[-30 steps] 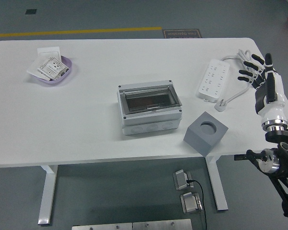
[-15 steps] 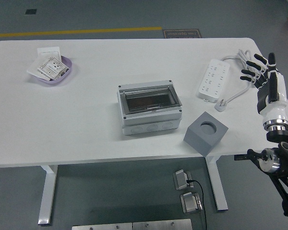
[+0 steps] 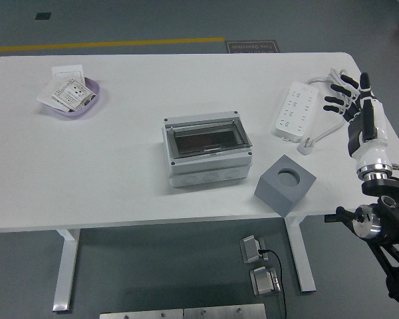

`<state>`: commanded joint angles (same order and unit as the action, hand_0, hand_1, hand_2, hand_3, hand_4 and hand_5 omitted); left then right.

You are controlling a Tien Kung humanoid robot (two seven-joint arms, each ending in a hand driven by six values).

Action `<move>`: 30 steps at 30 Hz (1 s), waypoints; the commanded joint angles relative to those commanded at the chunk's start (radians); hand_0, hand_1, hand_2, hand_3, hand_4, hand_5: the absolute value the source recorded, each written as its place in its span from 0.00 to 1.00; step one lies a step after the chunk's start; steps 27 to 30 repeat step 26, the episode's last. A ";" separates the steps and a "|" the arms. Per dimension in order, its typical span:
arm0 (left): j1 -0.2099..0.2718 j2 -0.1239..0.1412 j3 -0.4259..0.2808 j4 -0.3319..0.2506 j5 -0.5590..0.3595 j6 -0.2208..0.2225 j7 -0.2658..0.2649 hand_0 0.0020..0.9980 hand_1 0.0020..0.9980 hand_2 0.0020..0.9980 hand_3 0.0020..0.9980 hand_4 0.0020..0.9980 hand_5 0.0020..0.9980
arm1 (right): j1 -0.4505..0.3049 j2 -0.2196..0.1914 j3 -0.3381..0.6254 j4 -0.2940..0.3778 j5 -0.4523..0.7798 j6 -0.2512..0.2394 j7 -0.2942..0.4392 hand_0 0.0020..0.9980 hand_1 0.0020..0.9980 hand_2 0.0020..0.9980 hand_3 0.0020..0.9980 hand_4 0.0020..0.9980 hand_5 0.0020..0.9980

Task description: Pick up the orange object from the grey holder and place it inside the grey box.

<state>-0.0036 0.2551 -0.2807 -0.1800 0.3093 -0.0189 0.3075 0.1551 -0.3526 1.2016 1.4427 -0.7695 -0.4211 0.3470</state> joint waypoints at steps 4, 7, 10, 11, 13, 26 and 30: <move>0.000 -0.002 -0.016 0.000 0.016 0.000 0.003 0.69 0.73 0.68 0.82 0.69 0.13 | 0.000 0.000 0.004 0.000 -0.002 0.000 0.000 0.48 0.51 0.65 0.68 0.97 0.89; 0.000 -0.003 -0.027 0.000 0.026 -0.001 0.005 0.69 0.73 0.68 0.82 0.69 0.13 | 0.001 0.000 0.007 0.001 -0.004 0.000 0.000 0.48 0.51 0.65 0.68 0.97 0.89; 0.000 -0.004 -0.031 0.000 0.030 -0.001 0.006 0.69 0.73 0.68 0.82 0.69 0.13 | 0.002 0.000 0.009 0.002 -0.007 0.000 -0.001 0.48 0.51 0.65 0.68 0.97 0.88; 0.000 -0.004 -0.032 0.000 0.032 -0.001 0.006 0.69 0.73 0.68 0.82 0.69 0.13 | 0.003 0.000 0.010 0.003 -0.008 0.000 -0.001 0.48 0.51 0.65 0.68 0.97 0.88; -0.001 -0.005 -0.034 0.000 0.034 -0.001 0.007 0.69 0.73 0.68 0.82 0.69 0.13 | 0.004 0.000 0.011 0.004 -0.009 0.000 -0.001 0.48 0.51 0.65 0.68 0.97 0.88; -0.002 -0.007 -0.056 0.000 0.056 -0.003 0.010 0.70 0.73 0.68 0.81 0.69 0.13 | 0.004 -0.001 0.026 0.006 -0.018 -0.003 -0.004 0.48 0.51 0.65 0.68 0.97 0.88; -0.002 -0.007 -0.056 0.000 0.056 -0.003 0.010 0.70 0.73 0.68 0.81 0.69 0.13 | 0.004 -0.001 0.026 0.006 -0.018 -0.003 -0.004 0.48 0.51 0.65 0.68 0.97 0.88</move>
